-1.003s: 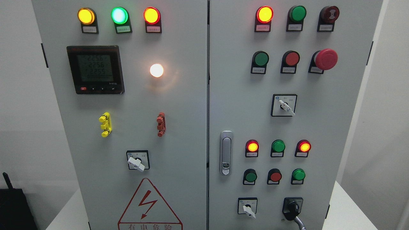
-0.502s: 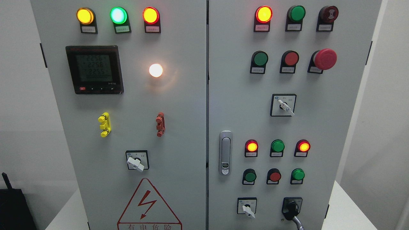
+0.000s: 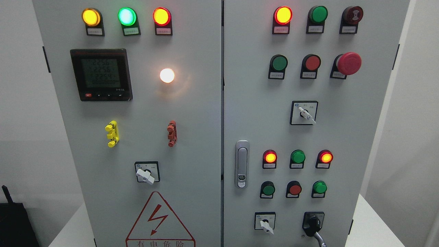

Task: Trip black knob to open circuit
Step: 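Grip the black knob with the right hand and twist it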

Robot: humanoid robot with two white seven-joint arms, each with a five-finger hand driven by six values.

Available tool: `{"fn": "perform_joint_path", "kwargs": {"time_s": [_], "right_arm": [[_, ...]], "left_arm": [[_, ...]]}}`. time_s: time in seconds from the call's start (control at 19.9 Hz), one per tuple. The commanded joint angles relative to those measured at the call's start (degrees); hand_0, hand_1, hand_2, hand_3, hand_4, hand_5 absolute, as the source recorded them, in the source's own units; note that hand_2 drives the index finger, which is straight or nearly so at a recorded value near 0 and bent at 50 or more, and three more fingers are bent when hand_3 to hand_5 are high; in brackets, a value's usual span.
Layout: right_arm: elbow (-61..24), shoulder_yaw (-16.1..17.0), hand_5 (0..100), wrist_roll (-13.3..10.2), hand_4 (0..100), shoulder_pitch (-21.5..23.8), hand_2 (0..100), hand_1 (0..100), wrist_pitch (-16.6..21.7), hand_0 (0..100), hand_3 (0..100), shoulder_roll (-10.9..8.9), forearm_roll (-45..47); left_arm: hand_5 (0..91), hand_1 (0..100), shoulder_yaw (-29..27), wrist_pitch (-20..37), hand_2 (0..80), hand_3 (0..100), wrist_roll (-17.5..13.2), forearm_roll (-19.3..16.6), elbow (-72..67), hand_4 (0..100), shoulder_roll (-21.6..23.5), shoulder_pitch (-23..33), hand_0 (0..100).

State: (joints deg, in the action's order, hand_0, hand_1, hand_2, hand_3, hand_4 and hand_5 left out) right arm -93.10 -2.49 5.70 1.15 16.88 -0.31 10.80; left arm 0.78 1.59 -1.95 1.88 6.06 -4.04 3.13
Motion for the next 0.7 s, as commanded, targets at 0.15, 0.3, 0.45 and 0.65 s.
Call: {"fn": "perform_joint_path", "kwargs": {"time_s": [0.15,0.3,0.45,0.65], "right_arm": [[-3.8,-1.8,78,1.3,78,-1.8,0,65,1.0,73,84,0.05,-0.4],[-4.3,-1.9,78,1.3,78,-1.8,0,65,1.0,74,84,0.05,-0.4],[-4.5,-2.0,78,1.3,78,-1.7,0,65,1.0,74,84,0.05,-0.4],[-4.8,-2.5,78,1.3,78,-1.8,0,65,1.0,74,84,0.05,-0.4]], "left_arm": [[0.0,39,-0.1,0.1,0.0,0,0.0,0.1,0.0,0,-0.1,-0.1,12],[0.0,39,-0.1,0.1,0.0,0,0.0,0.1,0.0,0,-0.1,-0.1,12],[0.0,39,-0.1,0.1,0.0,0,0.0,0.1,0.0,0,-0.1,-0.1,12],[0.0,39,-0.1,0.1,0.0,0,0.0,0.1,0.0,0,-0.1,-0.2,12]]}}
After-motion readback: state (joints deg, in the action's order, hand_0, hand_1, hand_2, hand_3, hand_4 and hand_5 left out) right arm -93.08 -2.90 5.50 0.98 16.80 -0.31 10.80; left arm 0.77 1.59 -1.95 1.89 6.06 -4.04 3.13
